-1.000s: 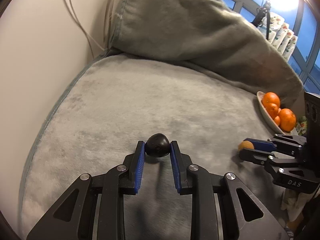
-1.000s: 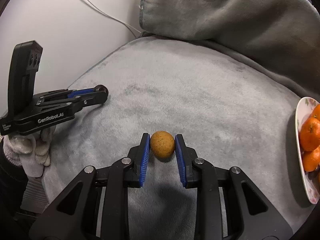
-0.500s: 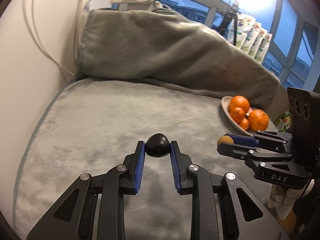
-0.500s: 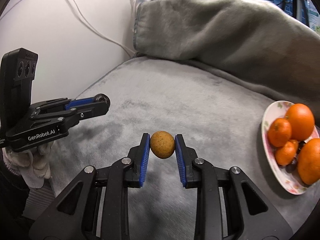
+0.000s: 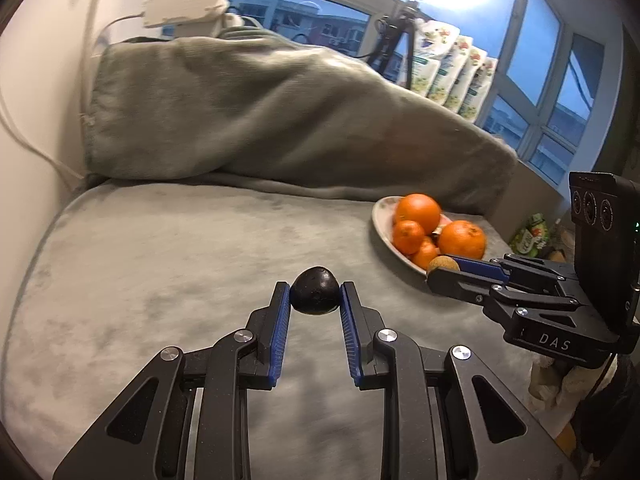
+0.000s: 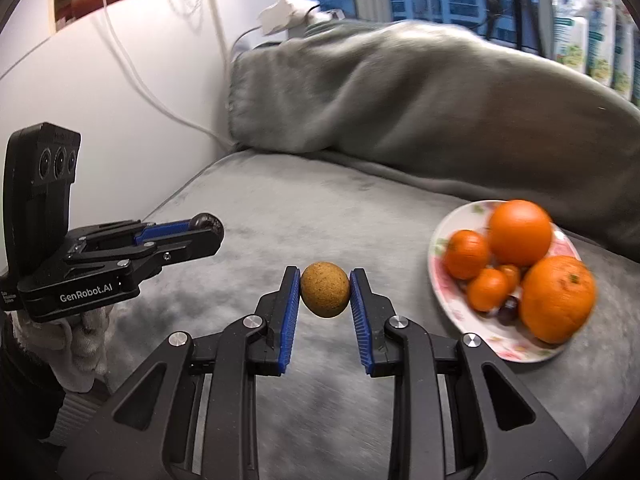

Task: Organize fruits
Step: 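Carry the kiwi and plum over the floral plate with both grippers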

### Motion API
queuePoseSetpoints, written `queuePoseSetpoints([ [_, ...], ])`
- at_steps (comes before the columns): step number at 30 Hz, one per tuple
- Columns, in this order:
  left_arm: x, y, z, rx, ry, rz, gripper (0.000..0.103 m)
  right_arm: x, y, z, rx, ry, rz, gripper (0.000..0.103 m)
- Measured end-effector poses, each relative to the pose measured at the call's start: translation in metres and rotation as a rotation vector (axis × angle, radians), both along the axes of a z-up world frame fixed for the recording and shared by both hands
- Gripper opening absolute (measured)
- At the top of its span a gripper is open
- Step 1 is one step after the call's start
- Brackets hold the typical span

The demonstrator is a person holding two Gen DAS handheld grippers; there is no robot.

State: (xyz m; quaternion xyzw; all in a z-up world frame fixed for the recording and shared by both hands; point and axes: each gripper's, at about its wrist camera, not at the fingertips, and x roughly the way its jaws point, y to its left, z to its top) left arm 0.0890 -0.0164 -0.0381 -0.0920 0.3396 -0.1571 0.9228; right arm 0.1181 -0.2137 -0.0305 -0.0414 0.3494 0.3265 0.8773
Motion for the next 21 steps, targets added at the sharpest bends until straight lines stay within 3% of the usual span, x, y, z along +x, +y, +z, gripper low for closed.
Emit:
queuePoseSetpoints([
  [21,0.045,-0.087,0.016,0.002,-0.027,-0.168,0.023,0.040,-0.104,0.011,0.021,-0.042,-0.229,0.027],
])
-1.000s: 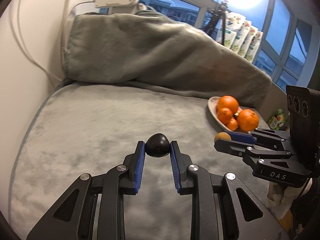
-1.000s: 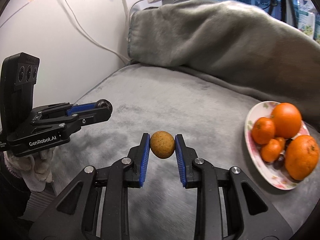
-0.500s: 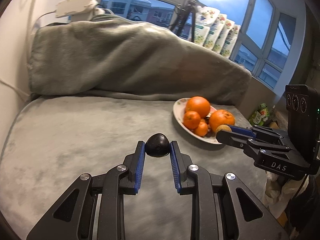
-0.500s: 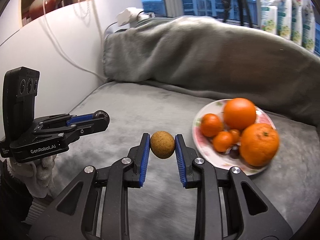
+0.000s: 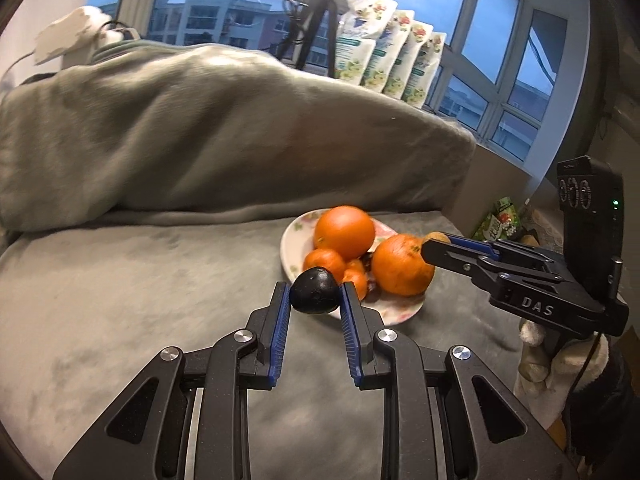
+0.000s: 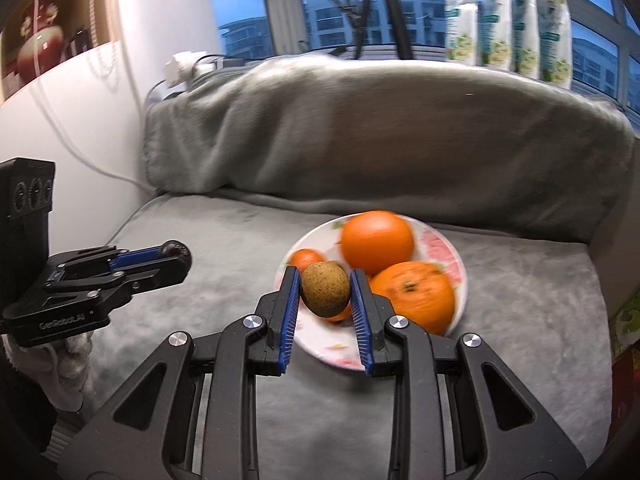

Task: Organize fruits
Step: 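Carry the kiwi and plum over the floral plate with both grippers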

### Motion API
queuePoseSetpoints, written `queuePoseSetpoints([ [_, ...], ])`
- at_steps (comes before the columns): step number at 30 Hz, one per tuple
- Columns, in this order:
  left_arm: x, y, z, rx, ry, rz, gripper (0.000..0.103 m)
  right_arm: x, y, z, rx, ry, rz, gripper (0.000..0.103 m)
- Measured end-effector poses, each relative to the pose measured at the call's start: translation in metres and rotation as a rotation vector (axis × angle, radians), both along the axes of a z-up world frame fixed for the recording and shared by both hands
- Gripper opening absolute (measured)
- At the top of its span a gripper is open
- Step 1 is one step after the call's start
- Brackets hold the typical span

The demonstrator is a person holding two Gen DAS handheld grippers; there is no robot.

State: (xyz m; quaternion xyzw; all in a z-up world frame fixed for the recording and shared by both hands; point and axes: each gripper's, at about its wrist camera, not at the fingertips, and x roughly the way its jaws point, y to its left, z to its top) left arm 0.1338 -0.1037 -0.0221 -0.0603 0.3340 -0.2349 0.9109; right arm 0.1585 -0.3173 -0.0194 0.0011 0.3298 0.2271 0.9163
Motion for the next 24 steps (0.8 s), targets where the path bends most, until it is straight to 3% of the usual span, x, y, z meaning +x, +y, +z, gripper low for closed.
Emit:
queuePoseSetpoints([
  [13,0.026,-0.047,-0.004,0.023,0.008,-0.070,0.023,0.049,-0.043,-0.015,0.018,0.038,-0.097,0.027],
  [24,0.039,-0.070,-0.010,0.067,0.010,-0.084,0.023,0.076,-0.050,-0.025,0.021,0.063,-0.102,0.027],
])
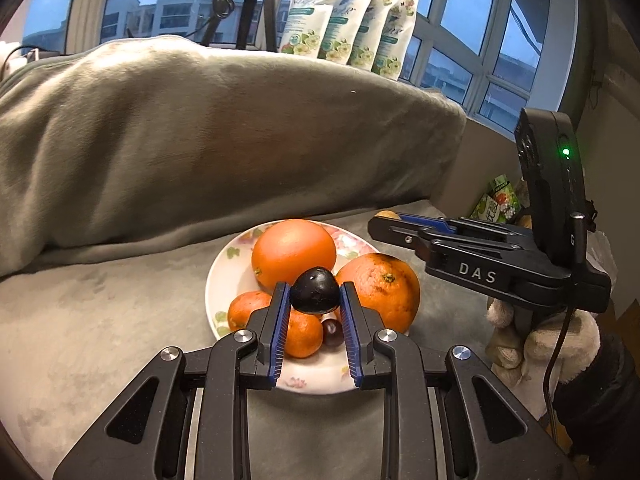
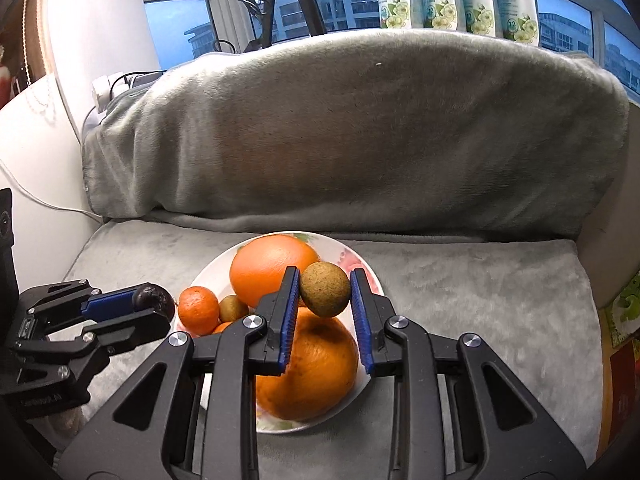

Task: Organize fruits
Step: 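Carry the kiwi and plum over the floral plate with both grippers, then open both grippers to release the kiwi and plum onto the plate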

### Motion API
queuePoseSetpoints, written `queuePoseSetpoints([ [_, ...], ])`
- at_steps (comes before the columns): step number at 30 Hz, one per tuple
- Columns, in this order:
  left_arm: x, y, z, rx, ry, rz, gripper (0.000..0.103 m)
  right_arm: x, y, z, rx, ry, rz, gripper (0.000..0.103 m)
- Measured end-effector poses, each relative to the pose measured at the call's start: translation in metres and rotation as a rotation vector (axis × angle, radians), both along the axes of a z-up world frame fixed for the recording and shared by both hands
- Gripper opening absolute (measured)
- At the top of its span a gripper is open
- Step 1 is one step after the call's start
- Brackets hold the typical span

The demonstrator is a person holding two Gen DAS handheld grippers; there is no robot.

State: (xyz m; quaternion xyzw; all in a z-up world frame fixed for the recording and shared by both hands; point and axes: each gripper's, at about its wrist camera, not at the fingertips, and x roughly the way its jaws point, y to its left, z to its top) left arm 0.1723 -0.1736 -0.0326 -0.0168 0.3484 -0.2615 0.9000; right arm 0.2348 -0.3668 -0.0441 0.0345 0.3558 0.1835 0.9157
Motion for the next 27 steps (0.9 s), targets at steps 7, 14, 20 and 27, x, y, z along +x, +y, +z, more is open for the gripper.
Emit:
queuePoseSetpoints([
  [7,0.008,-0.011,-0.007,0.021,0.004,-0.008,0.023,0.013,-0.002,-0.007,0.011,0.029,0.001,0.027],
  [14,0.014,-0.019,-0.014,0.040,0.016,-0.019,0.023,0.023,-0.002,-0.013,0.015,0.047,0.003,0.027],
  [20,0.018,-0.021,-0.017,0.044,0.023,-0.019,0.023,0.028,-0.001,-0.014,0.010,0.060,0.013,0.027],
  [27,0.020,-0.021,-0.019,0.039,0.035,-0.017,0.024,0.031,0.000,-0.015,0.018,0.074,0.013,0.027],
])
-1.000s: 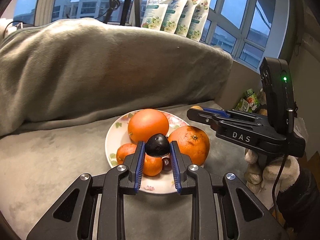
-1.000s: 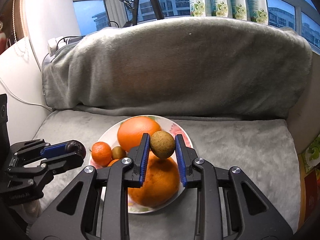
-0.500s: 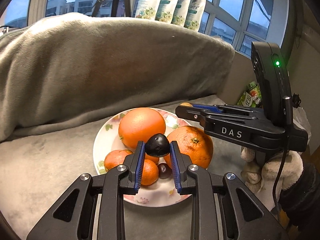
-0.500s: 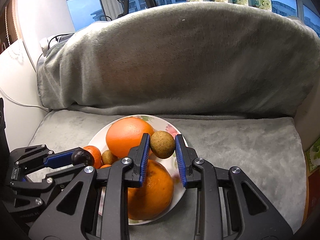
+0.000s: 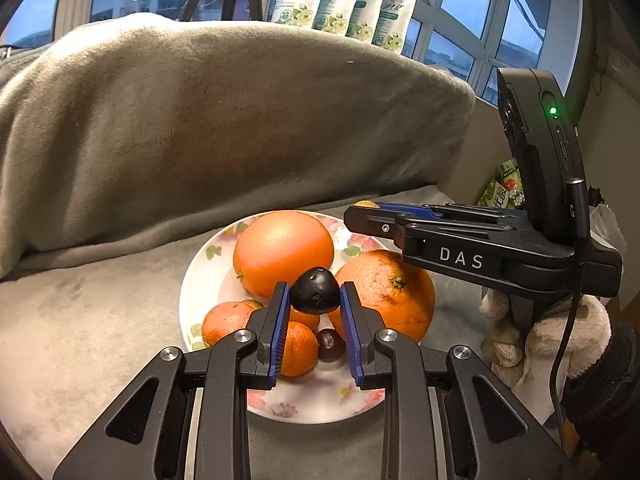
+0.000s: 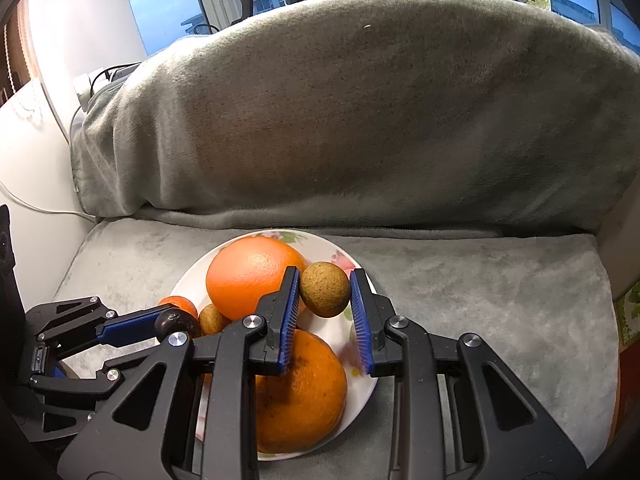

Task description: Organize fruits

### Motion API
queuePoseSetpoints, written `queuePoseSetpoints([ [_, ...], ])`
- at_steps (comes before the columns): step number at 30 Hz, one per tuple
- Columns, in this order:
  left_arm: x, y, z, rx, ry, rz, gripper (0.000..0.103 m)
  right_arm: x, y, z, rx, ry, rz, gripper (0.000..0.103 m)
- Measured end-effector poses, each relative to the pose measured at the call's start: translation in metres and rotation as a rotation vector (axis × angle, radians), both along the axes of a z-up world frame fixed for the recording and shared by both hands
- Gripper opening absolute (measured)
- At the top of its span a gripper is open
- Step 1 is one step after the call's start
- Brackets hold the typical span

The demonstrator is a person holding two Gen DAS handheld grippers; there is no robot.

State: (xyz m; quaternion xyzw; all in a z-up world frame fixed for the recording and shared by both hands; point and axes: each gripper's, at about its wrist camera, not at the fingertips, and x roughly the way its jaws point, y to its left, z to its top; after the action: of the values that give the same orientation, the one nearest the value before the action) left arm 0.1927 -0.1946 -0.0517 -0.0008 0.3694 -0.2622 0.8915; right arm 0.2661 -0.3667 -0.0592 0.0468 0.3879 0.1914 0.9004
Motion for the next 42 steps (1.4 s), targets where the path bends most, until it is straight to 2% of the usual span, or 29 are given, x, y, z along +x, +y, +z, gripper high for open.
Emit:
queuePoseSetpoints([
  [8,0.002,0.002,-0.001,-0.009,0.003,0.006,0.025,-0.002,0.000,0.002,-0.003,-0.004,0.003,0.027],
  [10,0.001,0.002,0.000,-0.011,0.000,0.003,0.034,-0.002,-0.001,0.002,-0.001,-0.005,0.003,0.027],
  [11,0.000,0.002,0.000,-0.012,-0.004,0.003,0.039,-0.003,-0.001,0.002,0.000,-0.006,0.003,0.029],
  [14,-0.002,0.002,0.002,-0.012,-0.009,-0.001,0.043,-0.005,-0.002,0.003,0.002,-0.010,0.001,0.050],
  [15,-0.002,0.002,0.002,-0.009,-0.013,0.000,0.048,-0.007,-0.002,0.003,0.003,-0.014,-0.001,0.052],
  [18,-0.003,0.002,0.004,-0.014,-0.018,0.001,0.050,-0.008,-0.004,0.006,0.011,-0.019,-0.007,0.055],
  [21,-0.004,0.002,0.006,-0.014,-0.023,0.003,0.054,-0.010,-0.005,0.008,0.011,-0.025,-0.013,0.067],
  [22,-0.004,0.003,0.007,-0.015,-0.025,0.005,0.059,-0.011,-0.005,0.009,0.010,-0.029,-0.015,0.068],
  [25,-0.006,0.003,0.009,-0.013,-0.030,0.008,0.062,-0.013,-0.005,0.012,0.010,-0.034,-0.017,0.073],
  [27,-0.008,0.004,0.011,-0.011,-0.031,0.012,0.067,-0.015,-0.006,0.014,0.007,-0.038,-0.027,0.083],
  [32,-0.013,0.007,0.014,-0.014,-0.032,0.019,0.067,-0.021,-0.007,0.019,0.018,-0.042,-0.035,0.084],
  [36,-0.020,0.008,0.018,-0.007,-0.039,0.028,0.072,-0.029,-0.008,0.023,0.018,-0.046,-0.040,0.091],
  [42,-0.038,0.018,0.027,-0.011,-0.060,0.046,0.075,-0.050,-0.007,0.034,0.008,-0.078,-0.047,0.091],
])
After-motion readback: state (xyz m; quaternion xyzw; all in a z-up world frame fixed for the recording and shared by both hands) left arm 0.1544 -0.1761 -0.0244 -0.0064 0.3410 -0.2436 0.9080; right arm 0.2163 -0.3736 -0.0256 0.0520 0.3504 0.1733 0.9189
